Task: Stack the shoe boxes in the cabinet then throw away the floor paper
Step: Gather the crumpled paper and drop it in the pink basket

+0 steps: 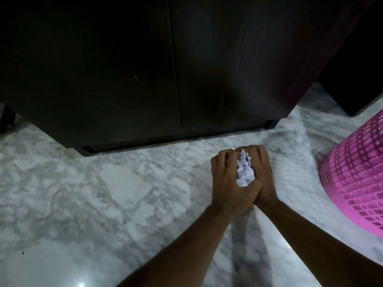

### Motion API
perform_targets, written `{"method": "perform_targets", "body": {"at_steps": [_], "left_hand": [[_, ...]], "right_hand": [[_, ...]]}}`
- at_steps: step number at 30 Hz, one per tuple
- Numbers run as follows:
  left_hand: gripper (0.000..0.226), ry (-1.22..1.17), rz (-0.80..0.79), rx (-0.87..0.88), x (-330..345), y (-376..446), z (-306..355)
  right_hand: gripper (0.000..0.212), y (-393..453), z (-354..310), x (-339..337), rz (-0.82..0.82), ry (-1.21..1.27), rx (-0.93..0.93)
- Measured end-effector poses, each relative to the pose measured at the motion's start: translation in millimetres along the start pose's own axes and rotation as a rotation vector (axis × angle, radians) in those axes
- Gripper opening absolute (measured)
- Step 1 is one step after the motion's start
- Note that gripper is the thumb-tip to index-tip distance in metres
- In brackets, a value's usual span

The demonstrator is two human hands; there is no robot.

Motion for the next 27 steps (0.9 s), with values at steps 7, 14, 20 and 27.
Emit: {"method": "perform_targets", "body": {"at_steps": [7,14,20,27], "left_hand": [[0.050,0.018,-0.078,0.152,12,13,92],[0.053,-0.096,-0.101,0.424,-4,53,216],[0.051,-0.226,-0.226,0.523,26,80,331],[0.049,-0.166,-0.724,0.286,123,63,364]], "right_hand": [[0.024,0,-8,-79,0.150,-0.008,0.115],[0.048,31,-77,-201,0.421,-0.029,-0.021],[0.015,43,-97,-320,0.618,-0.163,-0.083],[0.040,4,-10,-394,0.437,-0.432,0.144]]}}
Point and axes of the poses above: each hand's wrist, its own y-axis towards the middle knuckle, its own x-axis out of the palm, z = x × y, the point moved 4 cm from there along y, towards the middle knuckle, and after that the axes turned 4 degrees about -y, right-handed, at the moved point
